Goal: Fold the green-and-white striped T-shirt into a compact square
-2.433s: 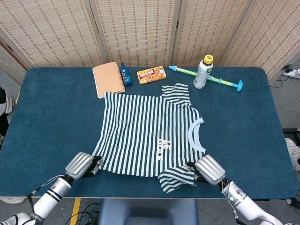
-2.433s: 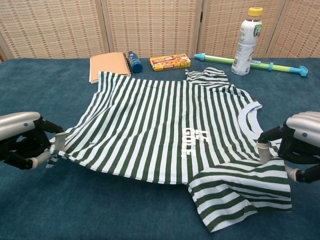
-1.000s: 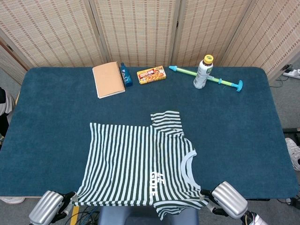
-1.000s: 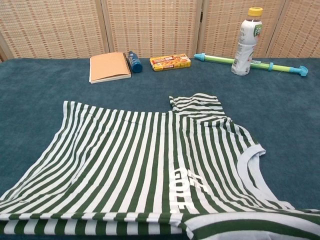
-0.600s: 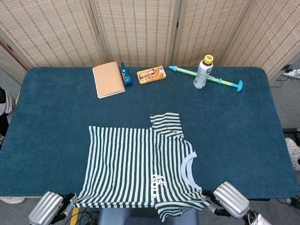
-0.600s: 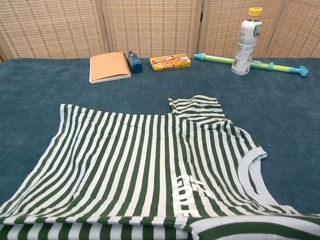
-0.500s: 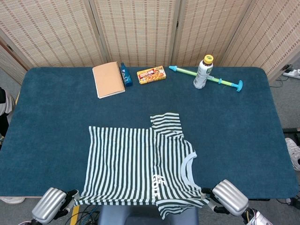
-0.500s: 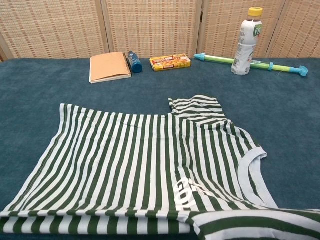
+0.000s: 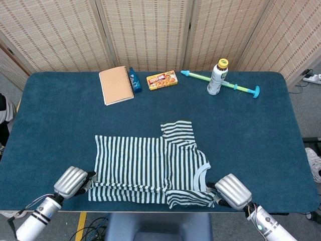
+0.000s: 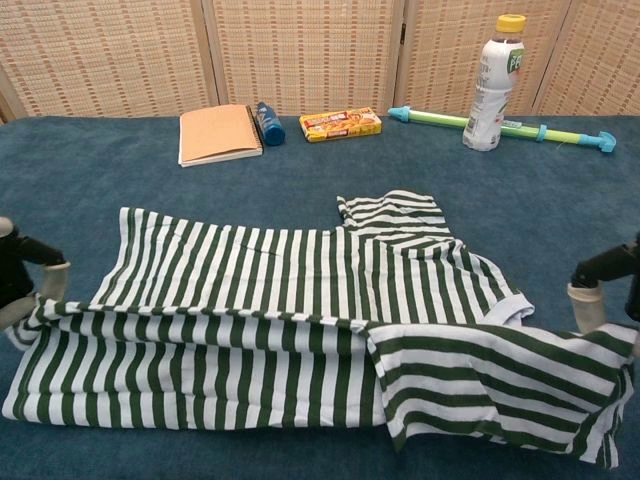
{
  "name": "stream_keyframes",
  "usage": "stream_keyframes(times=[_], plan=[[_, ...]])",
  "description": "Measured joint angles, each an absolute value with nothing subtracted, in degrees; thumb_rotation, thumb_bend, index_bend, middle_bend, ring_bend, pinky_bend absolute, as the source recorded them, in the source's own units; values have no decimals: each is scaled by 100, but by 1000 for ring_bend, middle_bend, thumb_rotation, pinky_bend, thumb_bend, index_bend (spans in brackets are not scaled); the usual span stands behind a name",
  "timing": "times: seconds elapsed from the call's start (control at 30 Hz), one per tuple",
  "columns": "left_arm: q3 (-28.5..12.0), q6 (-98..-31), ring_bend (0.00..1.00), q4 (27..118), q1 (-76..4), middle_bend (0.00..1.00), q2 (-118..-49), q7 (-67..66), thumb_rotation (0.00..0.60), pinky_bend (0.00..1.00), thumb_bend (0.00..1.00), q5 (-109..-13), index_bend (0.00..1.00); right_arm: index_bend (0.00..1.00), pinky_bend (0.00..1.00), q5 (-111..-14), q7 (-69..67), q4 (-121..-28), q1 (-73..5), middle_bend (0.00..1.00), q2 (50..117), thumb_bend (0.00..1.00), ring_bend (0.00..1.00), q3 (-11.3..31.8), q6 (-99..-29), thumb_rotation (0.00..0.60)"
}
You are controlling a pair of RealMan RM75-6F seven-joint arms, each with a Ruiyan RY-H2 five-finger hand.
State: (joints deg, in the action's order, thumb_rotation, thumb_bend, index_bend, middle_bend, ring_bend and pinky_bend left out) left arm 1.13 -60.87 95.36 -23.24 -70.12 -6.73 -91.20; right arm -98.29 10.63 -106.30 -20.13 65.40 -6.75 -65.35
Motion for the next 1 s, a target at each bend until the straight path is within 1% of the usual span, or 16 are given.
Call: stream_keyframes(times=[0.17, 0.4, 0.67, 1.0], plan=[[-152, -5646, 863, 9149, -2714, 912, -7268, -800, 600, 940, 588, -8810, 560, 698, 1000, -9381, 1592, -10557, -2124, 1000, 6816, 639, 1000, -347, -6377, 600], [-400, -5145, 862, 8574, -3134, 912, -7625, -921, 600, 940, 587, -8334, 558, 699, 1000, -8967, 2143, -10265, -2332, 1000, 7257, 639, 1000, 40, -6196, 600], [-553, -4770, 859, 7983, -3533, 912, -7961, -1172, 600, 940, 587, -7935, 555, 699, 1000, -8743, 2460, -9792, -2549, 1000, 7685, 640, 1000, 286, -6151, 600], [-656, -4540, 860, 7384, -3828, 912, -8284, -1282, 600, 940, 587, -7572, 542, 699, 1000, -8628, 2668, -9388, -2725, 1000, 8020, 639, 1000, 413, -6165, 600]])
